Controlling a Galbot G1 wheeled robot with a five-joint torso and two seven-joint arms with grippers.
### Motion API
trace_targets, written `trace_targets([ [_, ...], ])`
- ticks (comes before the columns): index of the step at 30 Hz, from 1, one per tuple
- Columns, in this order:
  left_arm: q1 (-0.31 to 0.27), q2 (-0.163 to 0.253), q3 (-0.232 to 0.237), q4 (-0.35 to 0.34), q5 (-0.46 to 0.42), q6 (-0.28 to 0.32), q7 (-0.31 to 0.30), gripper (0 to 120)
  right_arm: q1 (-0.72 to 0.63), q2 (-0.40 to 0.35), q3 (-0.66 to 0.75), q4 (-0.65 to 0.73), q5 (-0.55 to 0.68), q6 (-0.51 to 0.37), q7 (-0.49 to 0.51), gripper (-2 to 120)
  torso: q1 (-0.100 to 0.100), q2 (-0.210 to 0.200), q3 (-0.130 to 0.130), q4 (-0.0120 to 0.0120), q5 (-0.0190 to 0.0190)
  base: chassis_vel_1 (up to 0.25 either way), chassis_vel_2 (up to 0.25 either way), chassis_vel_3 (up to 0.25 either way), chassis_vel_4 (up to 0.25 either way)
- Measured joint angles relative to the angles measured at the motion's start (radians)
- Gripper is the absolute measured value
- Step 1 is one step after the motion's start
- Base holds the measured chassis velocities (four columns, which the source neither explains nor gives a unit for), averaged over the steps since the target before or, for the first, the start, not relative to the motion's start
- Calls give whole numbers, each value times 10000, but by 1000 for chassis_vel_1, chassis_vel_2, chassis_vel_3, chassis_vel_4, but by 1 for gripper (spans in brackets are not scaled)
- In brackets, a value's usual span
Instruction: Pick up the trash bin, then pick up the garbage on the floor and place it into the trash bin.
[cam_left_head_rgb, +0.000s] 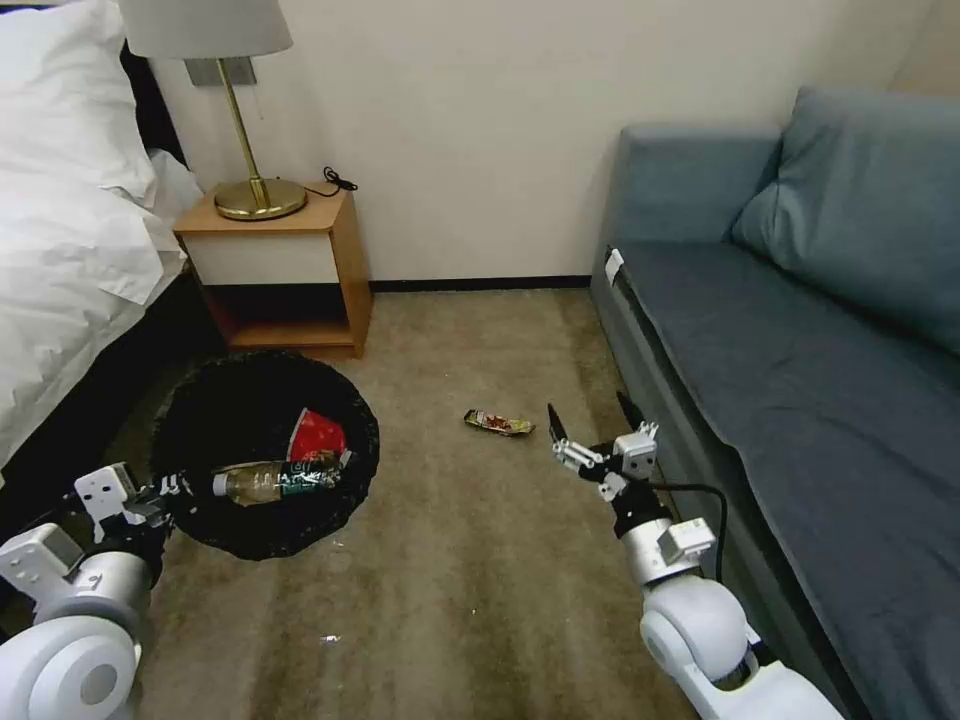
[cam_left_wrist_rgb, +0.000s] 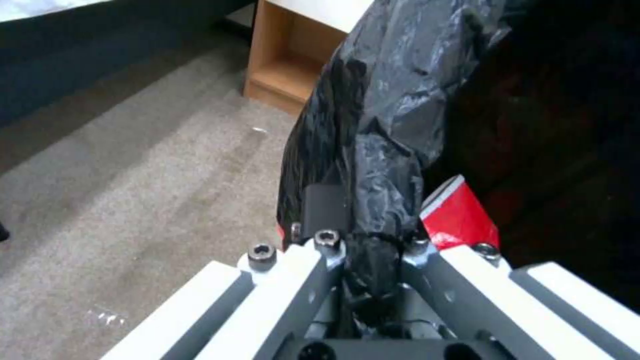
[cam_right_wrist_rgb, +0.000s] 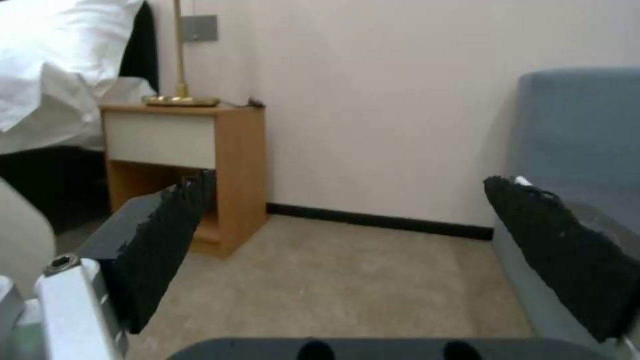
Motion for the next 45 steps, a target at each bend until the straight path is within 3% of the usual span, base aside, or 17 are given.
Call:
trace_targets([
  [45, -136, 103, 45, 30, -139, 14, -110, 1, 813, -285, -985, -703, 308, -230, -309, 100, 0, 0, 2, -1, 0, -43, 44, 45, -46],
])
